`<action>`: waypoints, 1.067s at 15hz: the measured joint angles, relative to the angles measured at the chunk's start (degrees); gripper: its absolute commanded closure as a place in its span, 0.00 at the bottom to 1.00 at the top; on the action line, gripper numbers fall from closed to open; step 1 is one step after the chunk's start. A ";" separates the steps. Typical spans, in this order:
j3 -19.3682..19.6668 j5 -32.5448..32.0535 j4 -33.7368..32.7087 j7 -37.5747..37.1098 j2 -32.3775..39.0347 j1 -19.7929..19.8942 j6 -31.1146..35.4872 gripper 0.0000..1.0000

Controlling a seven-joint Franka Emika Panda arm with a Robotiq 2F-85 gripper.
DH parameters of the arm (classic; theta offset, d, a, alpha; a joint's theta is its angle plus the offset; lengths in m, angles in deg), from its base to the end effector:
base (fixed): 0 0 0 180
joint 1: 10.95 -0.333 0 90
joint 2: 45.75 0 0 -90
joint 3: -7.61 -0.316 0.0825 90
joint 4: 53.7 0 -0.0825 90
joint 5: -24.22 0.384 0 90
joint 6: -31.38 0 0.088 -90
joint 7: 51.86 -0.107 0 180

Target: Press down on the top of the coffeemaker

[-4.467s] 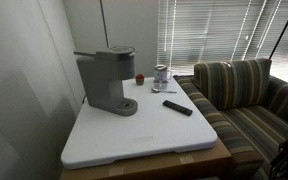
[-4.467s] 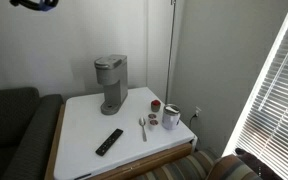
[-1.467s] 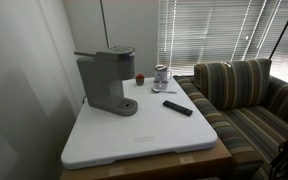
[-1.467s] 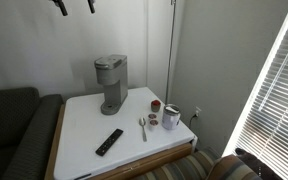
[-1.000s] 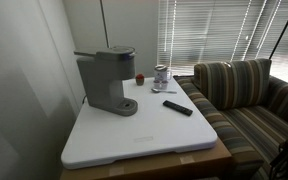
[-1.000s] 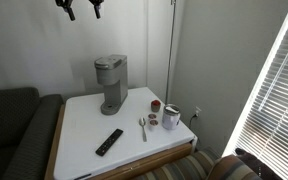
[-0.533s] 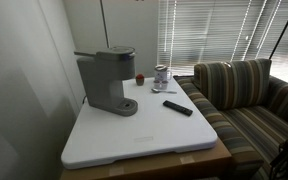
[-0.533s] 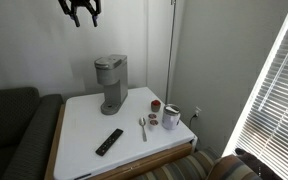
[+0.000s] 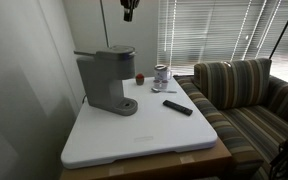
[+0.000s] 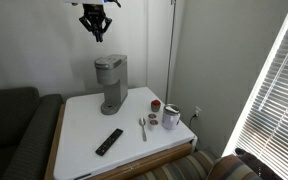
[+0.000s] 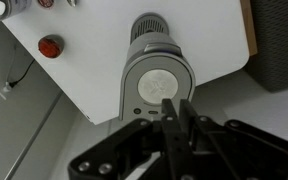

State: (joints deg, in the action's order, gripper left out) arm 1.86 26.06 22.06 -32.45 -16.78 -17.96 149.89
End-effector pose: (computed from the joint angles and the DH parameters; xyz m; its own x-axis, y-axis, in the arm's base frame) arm 0.7133 0.1471 0.4702 0.8341 0.4907 0.2519 0.5061 -0.8625 0.0044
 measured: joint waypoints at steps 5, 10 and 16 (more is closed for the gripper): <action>-0.01 -0.27 -5.91 -1.84 5.84 -0.35 -1.29 1.00; -0.05 -0.36 -9.98 -2.49 9.64 -0.68 -3.53 0.99; -0.08 -0.36 -10.00 -2.49 9.47 -0.69 -3.54 1.00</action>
State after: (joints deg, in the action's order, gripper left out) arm 1.78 25.69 12.06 -34.94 -7.31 -18.64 146.36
